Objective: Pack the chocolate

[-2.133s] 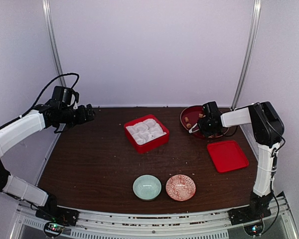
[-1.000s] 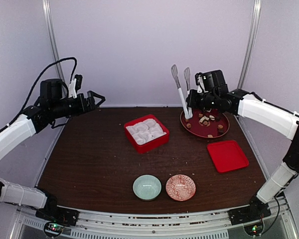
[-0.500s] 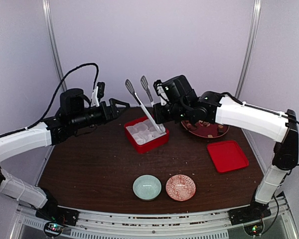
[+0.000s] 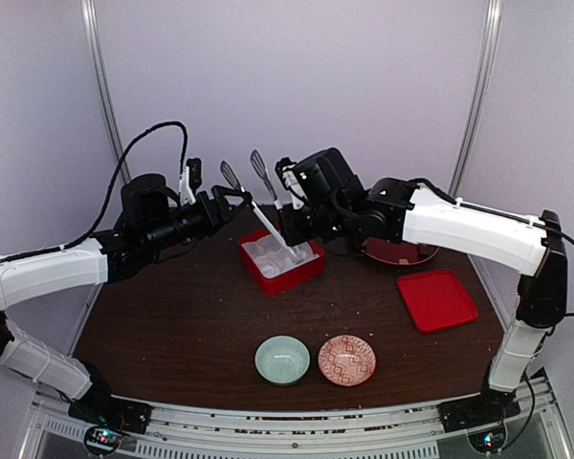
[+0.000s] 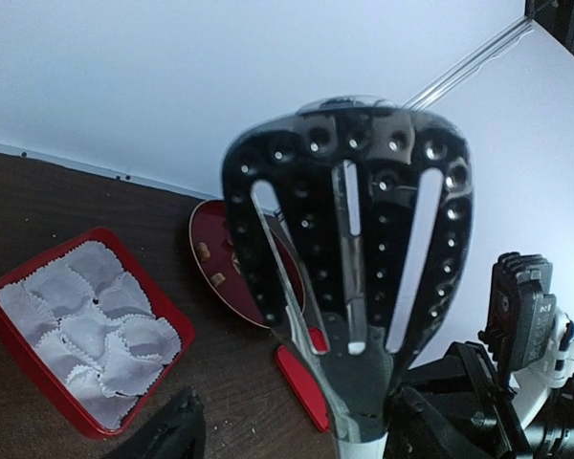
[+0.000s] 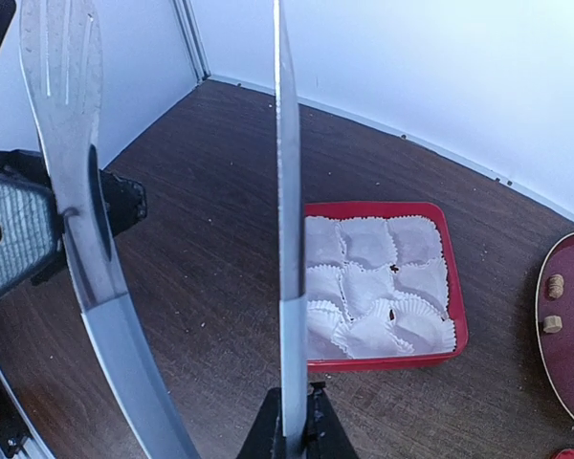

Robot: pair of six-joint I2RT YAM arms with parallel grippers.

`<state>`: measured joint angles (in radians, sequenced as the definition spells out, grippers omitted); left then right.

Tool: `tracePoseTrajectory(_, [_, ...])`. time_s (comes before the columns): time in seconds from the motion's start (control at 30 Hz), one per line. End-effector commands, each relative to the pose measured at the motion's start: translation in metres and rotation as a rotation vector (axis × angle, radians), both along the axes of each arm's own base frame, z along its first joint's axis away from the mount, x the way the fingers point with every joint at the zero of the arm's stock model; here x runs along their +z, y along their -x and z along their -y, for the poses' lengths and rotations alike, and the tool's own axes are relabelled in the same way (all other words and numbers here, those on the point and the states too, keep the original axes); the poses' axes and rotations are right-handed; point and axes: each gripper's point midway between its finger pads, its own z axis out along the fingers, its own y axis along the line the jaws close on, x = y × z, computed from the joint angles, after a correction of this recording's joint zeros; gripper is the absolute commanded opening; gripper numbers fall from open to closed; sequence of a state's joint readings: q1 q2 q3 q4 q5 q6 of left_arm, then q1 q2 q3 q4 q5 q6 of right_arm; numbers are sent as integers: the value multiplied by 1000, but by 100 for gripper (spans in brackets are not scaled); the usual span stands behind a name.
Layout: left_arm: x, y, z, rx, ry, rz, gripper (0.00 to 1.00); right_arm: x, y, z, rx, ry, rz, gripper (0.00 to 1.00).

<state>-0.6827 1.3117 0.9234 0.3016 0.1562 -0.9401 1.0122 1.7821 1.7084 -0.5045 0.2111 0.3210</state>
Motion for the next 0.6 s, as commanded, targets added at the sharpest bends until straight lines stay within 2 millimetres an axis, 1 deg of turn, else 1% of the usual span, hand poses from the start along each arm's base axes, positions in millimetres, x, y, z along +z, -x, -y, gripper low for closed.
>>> tracePoseTrajectory(0.0, [28, -3, 4, -2, 92, 55, 67, 26, 3, -3, 15, -42, 59, 6])
tracePoseTrajectory(0.1, [29, -3, 7, -18, 116, 51, 60, 24, 5, -6, 28, -34, 62, 7])
tracePoseTrajectory(0.17, [29, -2, 8, -24, 129, 47, 53, 24, 6, -7, 31, -33, 65, 7])
tracePoseTrajectory(0.37, [31, -1, 6, -22, 199, 37, 37, 24, 8, -8, 40, -45, 76, 8])
tracePoseTrajectory(0.5, [30, -1, 5, -16, 205, 33, 26, 26, 9, -7, 44, -61, 86, 8])
tracePoseTrajectory(0.57, [29, -1, 3, -11, 207, 30, 24, 27, 9, -6, 44, -66, 93, 9])
